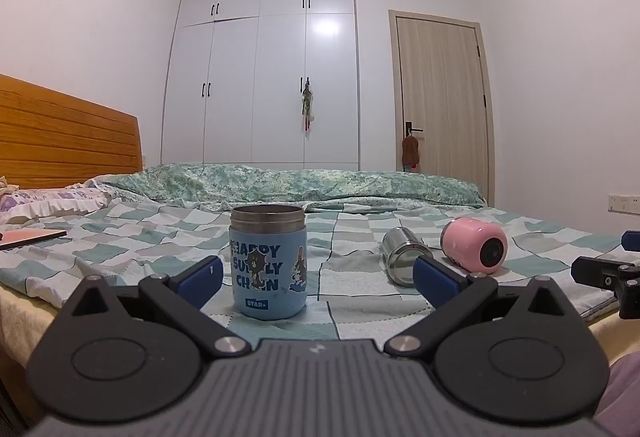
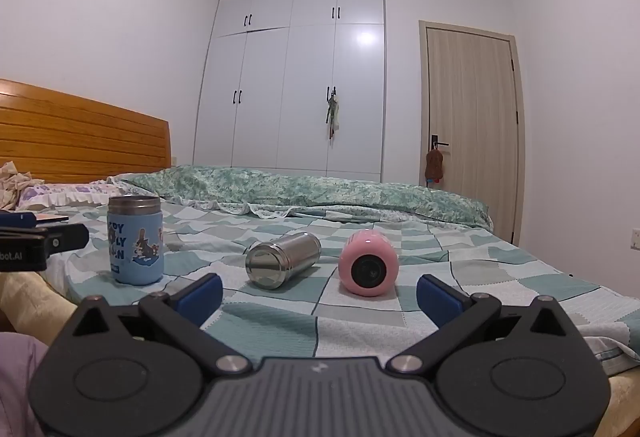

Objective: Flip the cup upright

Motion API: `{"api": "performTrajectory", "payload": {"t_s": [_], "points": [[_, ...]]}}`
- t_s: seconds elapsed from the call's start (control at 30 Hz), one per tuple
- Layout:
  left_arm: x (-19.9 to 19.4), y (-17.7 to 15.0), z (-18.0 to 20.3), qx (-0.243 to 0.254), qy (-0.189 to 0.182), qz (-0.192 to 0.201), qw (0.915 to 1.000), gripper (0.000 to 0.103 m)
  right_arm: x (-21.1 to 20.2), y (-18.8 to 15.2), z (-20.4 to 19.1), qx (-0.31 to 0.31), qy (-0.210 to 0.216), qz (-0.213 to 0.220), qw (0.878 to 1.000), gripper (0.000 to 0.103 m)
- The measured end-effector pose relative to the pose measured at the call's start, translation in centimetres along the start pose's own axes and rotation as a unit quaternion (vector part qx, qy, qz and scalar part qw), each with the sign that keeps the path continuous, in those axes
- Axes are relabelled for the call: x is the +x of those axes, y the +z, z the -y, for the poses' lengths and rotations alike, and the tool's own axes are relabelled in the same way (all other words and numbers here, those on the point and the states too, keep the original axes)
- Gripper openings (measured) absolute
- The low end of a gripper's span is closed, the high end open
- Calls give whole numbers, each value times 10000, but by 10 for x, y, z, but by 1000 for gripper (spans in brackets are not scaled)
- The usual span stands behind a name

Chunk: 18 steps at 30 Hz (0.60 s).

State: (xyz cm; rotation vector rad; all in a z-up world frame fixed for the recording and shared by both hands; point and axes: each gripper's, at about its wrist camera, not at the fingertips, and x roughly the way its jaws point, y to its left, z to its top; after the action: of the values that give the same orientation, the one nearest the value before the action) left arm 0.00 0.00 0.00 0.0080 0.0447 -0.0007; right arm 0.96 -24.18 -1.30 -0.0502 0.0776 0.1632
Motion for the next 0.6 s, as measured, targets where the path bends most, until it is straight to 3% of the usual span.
{"api": "performTrajectory", "payload": {"t_s": [0.6], "points": [[0, 0, 0, -10, 3, 7, 10000, 103, -1, 0, -1, -16, -2, 2, 10000, 103]]}}
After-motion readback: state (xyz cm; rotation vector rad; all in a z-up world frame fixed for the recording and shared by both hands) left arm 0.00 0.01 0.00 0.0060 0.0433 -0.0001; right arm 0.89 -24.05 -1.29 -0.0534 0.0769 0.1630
